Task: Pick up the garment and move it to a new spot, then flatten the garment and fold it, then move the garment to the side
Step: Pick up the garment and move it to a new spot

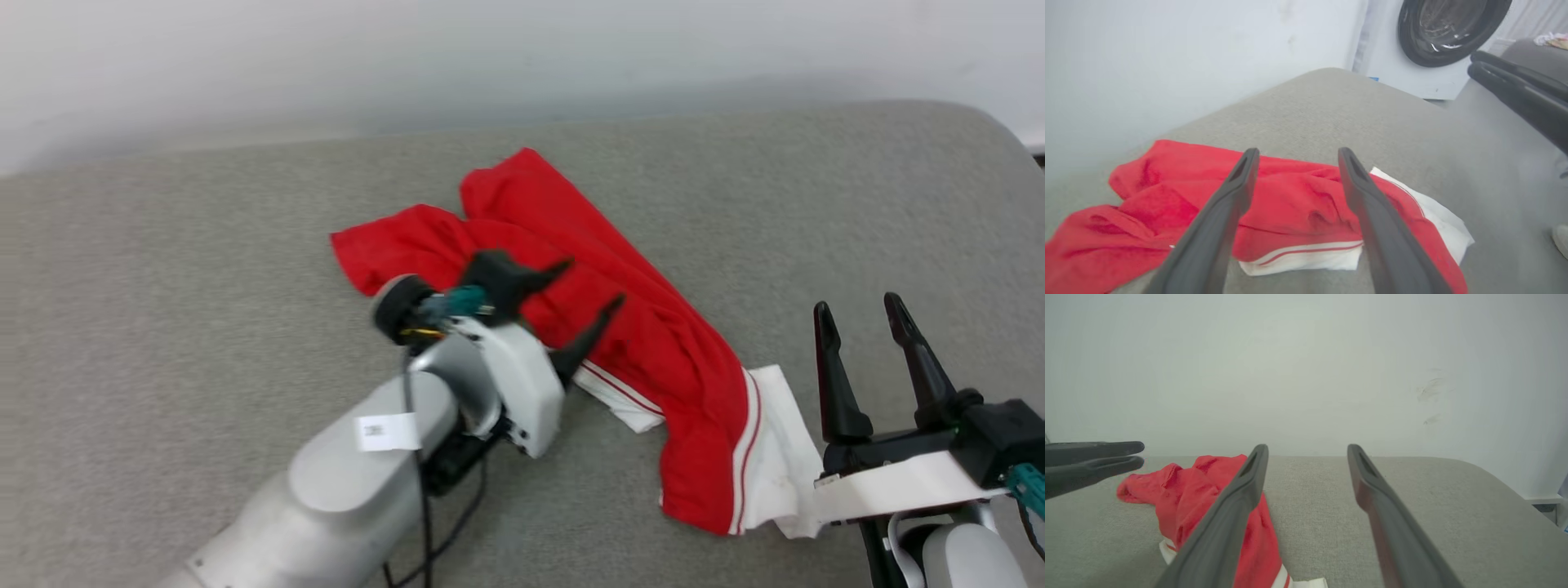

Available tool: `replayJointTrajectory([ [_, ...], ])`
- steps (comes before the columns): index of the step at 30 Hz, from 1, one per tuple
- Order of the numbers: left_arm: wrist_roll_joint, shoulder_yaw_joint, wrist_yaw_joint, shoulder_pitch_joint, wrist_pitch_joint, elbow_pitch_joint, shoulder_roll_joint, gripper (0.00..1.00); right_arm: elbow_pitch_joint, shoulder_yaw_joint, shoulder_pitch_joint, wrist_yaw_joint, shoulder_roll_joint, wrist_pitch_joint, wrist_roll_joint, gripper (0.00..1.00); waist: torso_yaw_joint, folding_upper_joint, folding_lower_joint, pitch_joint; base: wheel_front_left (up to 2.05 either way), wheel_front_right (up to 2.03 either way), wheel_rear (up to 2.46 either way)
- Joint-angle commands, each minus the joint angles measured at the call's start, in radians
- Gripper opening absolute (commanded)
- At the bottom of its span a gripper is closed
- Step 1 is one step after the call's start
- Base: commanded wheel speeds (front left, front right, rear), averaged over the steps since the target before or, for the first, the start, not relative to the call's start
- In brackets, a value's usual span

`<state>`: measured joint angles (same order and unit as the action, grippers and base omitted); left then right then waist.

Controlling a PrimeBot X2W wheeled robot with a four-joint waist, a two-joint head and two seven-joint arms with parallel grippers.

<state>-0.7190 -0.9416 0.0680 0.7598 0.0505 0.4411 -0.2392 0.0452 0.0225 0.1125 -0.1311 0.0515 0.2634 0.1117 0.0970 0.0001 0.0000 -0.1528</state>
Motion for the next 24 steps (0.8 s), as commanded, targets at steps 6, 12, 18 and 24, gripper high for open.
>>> replayJointTrajectory([
  [6,0.003,0.103,-0.093,-0.120,0.172,-0.060,-0.100,1.00,0.009,0.015,-0.035,0.001,-0.002,0.002,-0.026,1.00,-0.105,-0.0001,0.0000,0.079,0.00,0.00,0.00],
  [12,0.022,0.226,-0.176,-0.298,0.215,-0.174,-0.145,1.00,0.011,0.026,-0.060,0.001,-0.002,0.002,-0.037,1.00,-0.140,-0.0001,0.0000,0.115,0.00,0.00,0.00],
  [18,0.131,0.397,-0.195,-0.511,0.214,-0.331,-0.100,1.00,0.012,0.025,-0.083,0.001,-0.002,0.002,-0.034,1.00,-0.151,-0.0001,0.0000,0.136,0.00,0.00,0.00],
  [24,0.243,0.515,-0.152,-0.653,0.215,-0.392,-0.017,1.00,0.009,0.015,-0.099,0.001,-0.002,0.002,-0.025,1.00,-0.154,-0.0001,0.0000,0.145,0.00,0.00,0.00],
])
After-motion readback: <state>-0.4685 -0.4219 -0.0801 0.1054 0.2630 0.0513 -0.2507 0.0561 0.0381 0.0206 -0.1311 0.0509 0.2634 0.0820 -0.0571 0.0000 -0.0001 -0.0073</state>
